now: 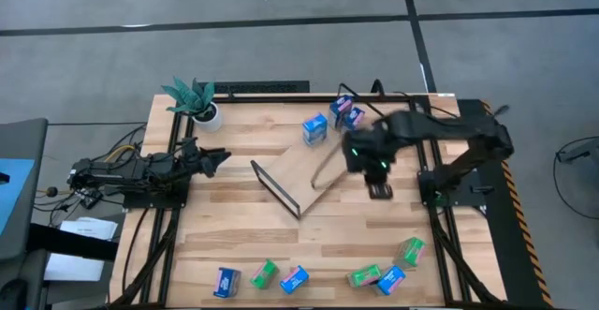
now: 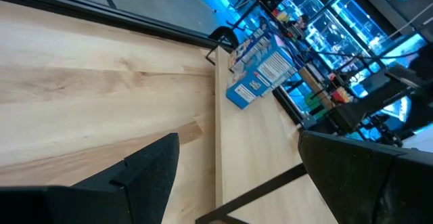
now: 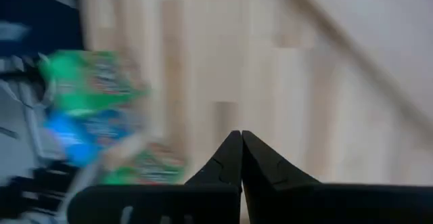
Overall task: Stack cereal on shelf
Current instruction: Put the right light blue cereal box on the shelf aligned with the light blue cereal box
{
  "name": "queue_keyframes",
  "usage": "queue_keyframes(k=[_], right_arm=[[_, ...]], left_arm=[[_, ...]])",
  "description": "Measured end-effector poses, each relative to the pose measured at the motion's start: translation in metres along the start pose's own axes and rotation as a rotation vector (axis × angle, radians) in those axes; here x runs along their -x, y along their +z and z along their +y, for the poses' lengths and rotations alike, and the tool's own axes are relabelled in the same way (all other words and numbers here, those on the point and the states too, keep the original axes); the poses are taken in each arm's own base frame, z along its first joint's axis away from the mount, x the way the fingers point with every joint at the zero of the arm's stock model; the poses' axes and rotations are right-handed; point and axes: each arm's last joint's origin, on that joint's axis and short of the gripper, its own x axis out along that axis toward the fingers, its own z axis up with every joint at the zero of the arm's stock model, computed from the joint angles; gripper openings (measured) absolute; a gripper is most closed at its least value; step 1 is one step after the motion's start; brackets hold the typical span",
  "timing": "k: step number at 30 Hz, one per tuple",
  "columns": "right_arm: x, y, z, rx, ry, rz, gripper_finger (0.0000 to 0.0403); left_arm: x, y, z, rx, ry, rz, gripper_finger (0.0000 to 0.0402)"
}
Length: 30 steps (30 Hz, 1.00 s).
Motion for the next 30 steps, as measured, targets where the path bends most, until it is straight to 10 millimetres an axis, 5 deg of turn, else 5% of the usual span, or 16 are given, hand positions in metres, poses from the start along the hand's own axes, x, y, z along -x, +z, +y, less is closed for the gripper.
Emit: queue_keyframes(k=[6, 13, 20, 26, 30], right_arm=[[0.003, -0.030, 0.067, -0.136, 0.024, -0.020, 0.0054], [-0.019, -0.044, 0.122, -0.243, 0.031, -0.008, 0.0178], [-0.068, -0.050, 0.166, -0.036, -0.042, 0.077, 0.0296], [-0.106, -0.062, 0.190, 0.142, -0.110, 0.179, 0.0327], [-0.100, -0.089, 0.203, 0.219, -0.248, 0.105, 0.0340]], left_arm=[[0.000, 0.000, 0.000, -0.023, -0.012, 0.013, 0.0293], [0.000, -0.001, -0.001, -0.049, -0.018, 0.020, 0.0293], [0.000, -0.002, -0.002, -0.050, -0.063, 0.070, 0.0293], [0.000, -0.002, -0.002, 0.013, -0.056, 0.064, 0.0293], [0.000, -0.001, -0.002, 0.052, -0.051, 0.057, 0.0293]])
